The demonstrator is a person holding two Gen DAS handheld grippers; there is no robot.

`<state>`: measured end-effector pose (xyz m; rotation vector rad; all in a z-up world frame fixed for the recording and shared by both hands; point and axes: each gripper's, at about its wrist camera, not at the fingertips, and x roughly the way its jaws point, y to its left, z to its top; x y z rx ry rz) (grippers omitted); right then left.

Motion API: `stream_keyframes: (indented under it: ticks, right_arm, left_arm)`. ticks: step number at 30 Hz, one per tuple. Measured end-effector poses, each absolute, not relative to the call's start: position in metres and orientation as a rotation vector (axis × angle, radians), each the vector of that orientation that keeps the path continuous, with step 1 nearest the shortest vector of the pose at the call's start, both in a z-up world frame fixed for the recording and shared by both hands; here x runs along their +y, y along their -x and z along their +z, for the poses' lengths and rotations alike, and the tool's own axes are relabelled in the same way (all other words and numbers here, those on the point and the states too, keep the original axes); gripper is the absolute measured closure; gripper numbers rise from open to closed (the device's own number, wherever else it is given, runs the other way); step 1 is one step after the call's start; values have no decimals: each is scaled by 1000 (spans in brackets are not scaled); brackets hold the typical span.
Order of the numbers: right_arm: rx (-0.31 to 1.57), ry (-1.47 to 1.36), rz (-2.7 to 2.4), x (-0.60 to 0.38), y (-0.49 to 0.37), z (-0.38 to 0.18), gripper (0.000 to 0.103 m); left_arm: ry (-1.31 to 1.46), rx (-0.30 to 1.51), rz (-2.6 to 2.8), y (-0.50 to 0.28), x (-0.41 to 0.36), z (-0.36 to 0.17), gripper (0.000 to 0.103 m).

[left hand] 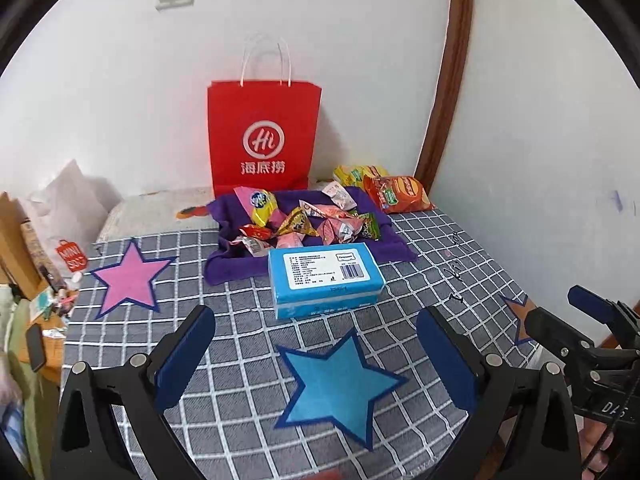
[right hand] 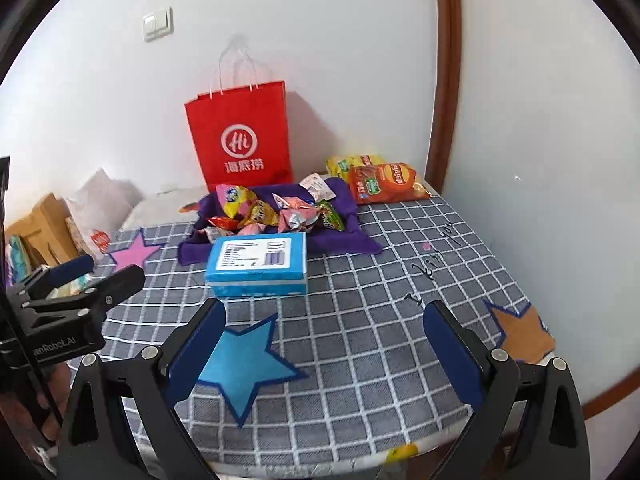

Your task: Organize snacks

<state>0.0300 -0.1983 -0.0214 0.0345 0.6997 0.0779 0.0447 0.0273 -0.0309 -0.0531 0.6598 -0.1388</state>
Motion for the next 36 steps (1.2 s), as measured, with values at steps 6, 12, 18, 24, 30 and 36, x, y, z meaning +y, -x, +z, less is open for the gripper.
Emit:
stream_keyframes:
  ticks: [6, 12, 18, 24, 30, 36]
  right_arm:
    - [649, -37, 97, -199, 4, -3, 5]
    - [621, -44, 99, -196, 20, 4, 5]
    - [625, -37, 95, -191, 25, 3, 5]
    - [626, -51, 91, -194, 27, 2, 5]
    - [625, -43, 95, -192, 29, 1, 5]
    - [624, -42, 99, -191, 30, 1, 5]
  left_arm:
    - [26, 613, -121, -12, 20, -12, 1]
    - [35, 604, -93, 0, 27, -11, 1]
    - [27, 606, -74, 6, 29, -12, 1]
    - [34, 605, -80, 10, 31, -13, 1]
    - [31, 605, -86, 10, 28, -13, 1]
    - [29, 607, -92, 10, 27, -13, 1]
